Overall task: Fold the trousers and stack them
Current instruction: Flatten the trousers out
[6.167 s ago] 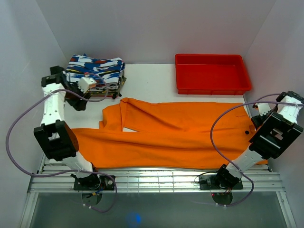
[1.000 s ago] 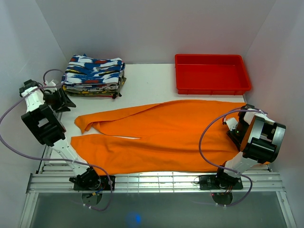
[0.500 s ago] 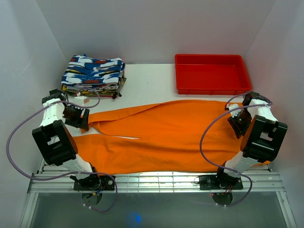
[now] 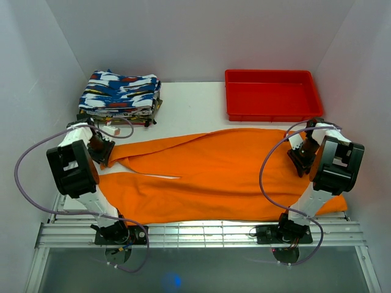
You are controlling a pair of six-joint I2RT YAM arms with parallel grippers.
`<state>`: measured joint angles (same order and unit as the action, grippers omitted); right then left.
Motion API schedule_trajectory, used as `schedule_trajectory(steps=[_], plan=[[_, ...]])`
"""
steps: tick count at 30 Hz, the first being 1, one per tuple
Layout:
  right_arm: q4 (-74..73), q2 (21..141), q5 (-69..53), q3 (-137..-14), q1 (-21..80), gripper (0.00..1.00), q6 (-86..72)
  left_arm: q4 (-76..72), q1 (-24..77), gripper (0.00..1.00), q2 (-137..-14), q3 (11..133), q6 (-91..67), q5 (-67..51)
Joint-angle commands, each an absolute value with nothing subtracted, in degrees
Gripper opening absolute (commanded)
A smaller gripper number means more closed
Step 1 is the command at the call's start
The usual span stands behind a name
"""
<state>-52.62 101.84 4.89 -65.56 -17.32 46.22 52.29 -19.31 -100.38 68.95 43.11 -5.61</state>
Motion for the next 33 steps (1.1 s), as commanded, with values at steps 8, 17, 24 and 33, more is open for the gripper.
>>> schedule_trajectory(steps=[8,17,24,33], plan=[[-49.8,103.4,6.9,-64.9,-17.1,0.42,45.4,51.9,-19.2,0.00,-108.0,89.5,41.3,-4.1],[-50.2,103.0,7.0,-64.6,-16.9,0.41,45.6,54.1,-18.2,0.41,-123.7,114.5,40.8,2.4],[-52.6,102.7,4.3,-68.9,-16.9,0.41,45.1,62.5,-18.2,0.70,-114.6,110.2,41.7,-11.2],[-52.6,104.6,-0.9,-71.0,-16.0,0.41,43.6,64.2,-18.2,0.61,-103.0,84.7,35.2,-16.8]])
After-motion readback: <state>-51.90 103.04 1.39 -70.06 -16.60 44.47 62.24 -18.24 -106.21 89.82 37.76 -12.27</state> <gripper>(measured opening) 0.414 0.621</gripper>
